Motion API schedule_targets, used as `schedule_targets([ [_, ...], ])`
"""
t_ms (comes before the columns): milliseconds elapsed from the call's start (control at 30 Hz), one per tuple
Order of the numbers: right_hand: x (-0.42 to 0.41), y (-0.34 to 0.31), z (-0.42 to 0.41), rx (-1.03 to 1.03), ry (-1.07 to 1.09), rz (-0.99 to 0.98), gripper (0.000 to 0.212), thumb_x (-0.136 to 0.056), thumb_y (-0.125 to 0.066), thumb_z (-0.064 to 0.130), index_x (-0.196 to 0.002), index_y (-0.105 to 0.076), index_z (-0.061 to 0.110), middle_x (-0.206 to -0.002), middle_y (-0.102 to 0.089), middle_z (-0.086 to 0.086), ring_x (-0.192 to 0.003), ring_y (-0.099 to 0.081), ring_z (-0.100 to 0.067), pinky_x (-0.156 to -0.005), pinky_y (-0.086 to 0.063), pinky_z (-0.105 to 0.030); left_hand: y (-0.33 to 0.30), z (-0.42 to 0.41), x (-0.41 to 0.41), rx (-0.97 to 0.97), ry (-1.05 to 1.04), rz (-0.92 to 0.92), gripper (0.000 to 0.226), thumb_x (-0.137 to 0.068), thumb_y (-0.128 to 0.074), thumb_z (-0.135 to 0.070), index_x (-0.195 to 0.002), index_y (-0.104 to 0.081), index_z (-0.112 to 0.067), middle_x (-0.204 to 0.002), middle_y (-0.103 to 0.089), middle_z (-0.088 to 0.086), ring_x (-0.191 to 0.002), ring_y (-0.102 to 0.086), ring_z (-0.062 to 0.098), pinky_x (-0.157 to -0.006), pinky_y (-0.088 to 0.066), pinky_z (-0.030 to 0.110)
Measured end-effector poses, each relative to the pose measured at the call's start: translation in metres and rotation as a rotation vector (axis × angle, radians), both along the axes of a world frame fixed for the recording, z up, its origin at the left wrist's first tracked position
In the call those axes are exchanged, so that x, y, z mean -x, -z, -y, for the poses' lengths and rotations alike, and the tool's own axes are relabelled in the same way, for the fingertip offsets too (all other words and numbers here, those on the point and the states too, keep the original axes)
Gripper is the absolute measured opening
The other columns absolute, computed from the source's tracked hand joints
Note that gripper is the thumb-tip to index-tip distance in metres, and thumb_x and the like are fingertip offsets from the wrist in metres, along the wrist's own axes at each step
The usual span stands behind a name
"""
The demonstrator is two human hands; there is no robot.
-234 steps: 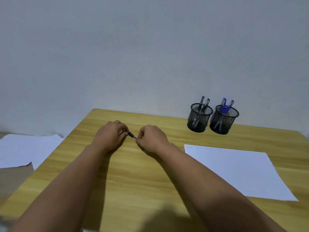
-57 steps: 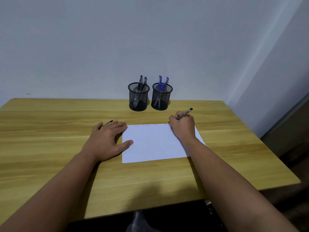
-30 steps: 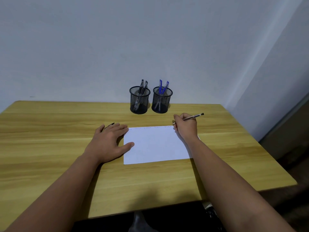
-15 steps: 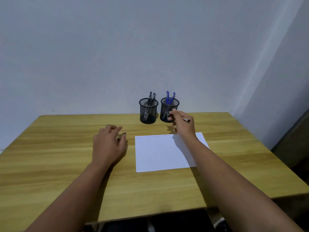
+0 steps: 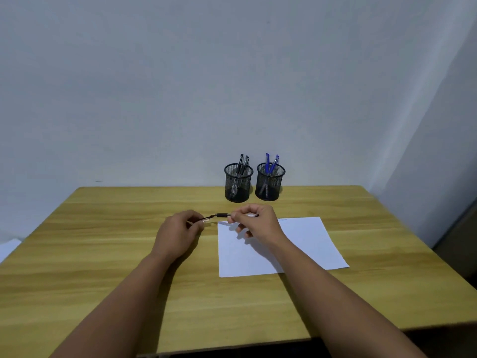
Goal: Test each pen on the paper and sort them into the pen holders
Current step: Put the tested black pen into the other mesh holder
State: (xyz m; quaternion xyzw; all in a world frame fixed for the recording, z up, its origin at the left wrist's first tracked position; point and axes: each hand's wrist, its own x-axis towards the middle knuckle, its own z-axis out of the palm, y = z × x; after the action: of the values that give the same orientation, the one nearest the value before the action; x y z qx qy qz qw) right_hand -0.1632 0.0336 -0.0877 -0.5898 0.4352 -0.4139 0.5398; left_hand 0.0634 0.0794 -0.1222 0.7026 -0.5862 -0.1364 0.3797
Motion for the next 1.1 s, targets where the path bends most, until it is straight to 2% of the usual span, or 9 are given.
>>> schedule_targets([
  [233, 0.007, -0.001, -0.002, -0.016, 0.029, 0.039, 0.011, -0.095, -0.071, 0.001, -0.097, -0.075, -0.009, -0.079, -0.081, -0.006, -0.054, -0.066, -0.009, -0.047, -0.049, -0.022, -0.013, 0.001, 0.011, 0.001, 0.063, -0.141, 0.008, -0.094, -0.071, -0.025, -0.1, -0.075, -0.027, -0.086, -0.074, -0.012, -0.079, -0.07, 0.009, -0.067, -0.052, 0.029],
  [467, 0.022, -0.008, -0.004, -0.004, 0.049, 0.047, 0.008, -0.094, -0.072, 0.005, -0.093, -0.077, -0.001, -0.085, -0.082, -0.011, -0.063, -0.069, -0.015, -0.052, -0.052, -0.022, -0.034, -0.008, 0.025, 0.011, 0.066, -0.233, 0.008, -0.096, -0.069, -0.019, -0.099, -0.075, -0.025, -0.085, -0.075, -0.006, -0.071, -0.07, 0.006, -0.066, -0.057, 0.032],
  [567, 0.027, -0.012, -0.008, -0.023, 0.001, 0.068, 0.009, -0.095, -0.074, 0.008, -0.096, -0.078, 0.001, -0.09, -0.083, -0.013, -0.069, -0.072, -0.017, -0.056, -0.053, -0.024, -0.046, -0.013, 0.034, 0.019, 0.117, -0.301, 0.008, -0.094, -0.071, -0.015, -0.098, -0.076, -0.02, -0.087, -0.075, 0.0, -0.064, -0.065, 0.0, -0.061, -0.051, 0.02],
  [633, 0.031, -0.018, -0.011, -0.035, -0.036, 0.089, 0.008, -0.096, -0.075, 0.011, -0.097, -0.079, 0.004, -0.094, -0.083, -0.012, -0.069, -0.071, -0.013, -0.058, -0.052, -0.023, -0.056, -0.016, 0.039, 0.021, 0.139, -0.413, 0.01, -0.094, -0.072, -0.012, -0.1, -0.078, -0.017, -0.091, -0.076, 0.004, -0.07, -0.065, 0.001, -0.069, -0.053, 0.019],
  [733, 0.037, -0.027, -0.015, -0.013, -0.091, 0.041, 0.004, -0.095, -0.078, 0.014, -0.096, -0.082, 0.013, -0.096, -0.084, -0.007, -0.065, -0.066, -0.008, -0.058, -0.049, -0.021, -0.073, -0.017, 0.047, 0.046, 0.099, -0.791, 0.012, -0.094, -0.07, -0.009, -0.103, -0.078, -0.008, -0.091, -0.074, 0.009, -0.085, -0.067, 0.016, -0.089, -0.059, 0.039],
  [833, 0.037, -0.032, -0.016, 0.022, -0.097, 0.037, 0.005, -0.095, -0.078, 0.011, -0.096, -0.082, 0.015, -0.088, -0.082, -0.006, -0.055, -0.052, -0.008, -0.055, -0.043, -0.021, -0.09, -0.013, 0.066, 0.092, 0.069, -0.949, 0.013, -0.094, -0.069, -0.006, -0.104, -0.076, -0.001, -0.083, -0.073, 0.006, -0.077, -0.069, 0.014, -0.09, -0.061, 0.042],
  [933, 0.04, -0.032, -0.017, 0.058, -0.042, 0.091, 0.005, -0.096, -0.078, 0.009, -0.095, -0.08, 0.013, -0.077, -0.079, -0.004, -0.05, -0.043, -0.008, -0.053, -0.038, -0.023, -0.103, -0.01, 0.091, 0.127, 0.073, -0.894, 0.01, -0.095, -0.068, -0.005, -0.1, -0.076, 0.0, -0.079, -0.073, 0.007, -0.068, -0.07, 0.008, -0.084, -0.063, 0.042],
  [1000, 0.044, -0.032, -0.014, 0.082, -0.037, 0.058, 0.005, -0.095, -0.078, 0.009, -0.093, -0.078, 0.013, -0.076, -0.078, -0.005, -0.051, -0.049, -0.01, -0.053, -0.041, -0.024, -0.11, -0.005, 0.099, 0.115, 0.098, -0.811, 0.009, -0.095, -0.067, -0.005, -0.096, -0.076, -0.004, -0.081, -0.073, 0.011, -0.072, -0.069, 0.015, -0.083, -0.063, 0.041],
  [1100, 0.047, -0.044, 0.007, 0.183, -0.054, -0.135, 0.016, -0.093, -0.082, 0.01, -0.081, -0.077, 0.02, -0.075, -0.075, -0.005, -0.064, -0.062, -0.014, -0.063, -0.049, -0.026, -0.122, 0.011, 0.099, 0.126, 0.169, -0.686, 0.012, -0.098, -0.065, -0.015, -0.099, -0.077, -0.014, -0.09, -0.076, 0.009, -0.085, -0.068, 0.019, -0.083, -0.057, 0.038],
])
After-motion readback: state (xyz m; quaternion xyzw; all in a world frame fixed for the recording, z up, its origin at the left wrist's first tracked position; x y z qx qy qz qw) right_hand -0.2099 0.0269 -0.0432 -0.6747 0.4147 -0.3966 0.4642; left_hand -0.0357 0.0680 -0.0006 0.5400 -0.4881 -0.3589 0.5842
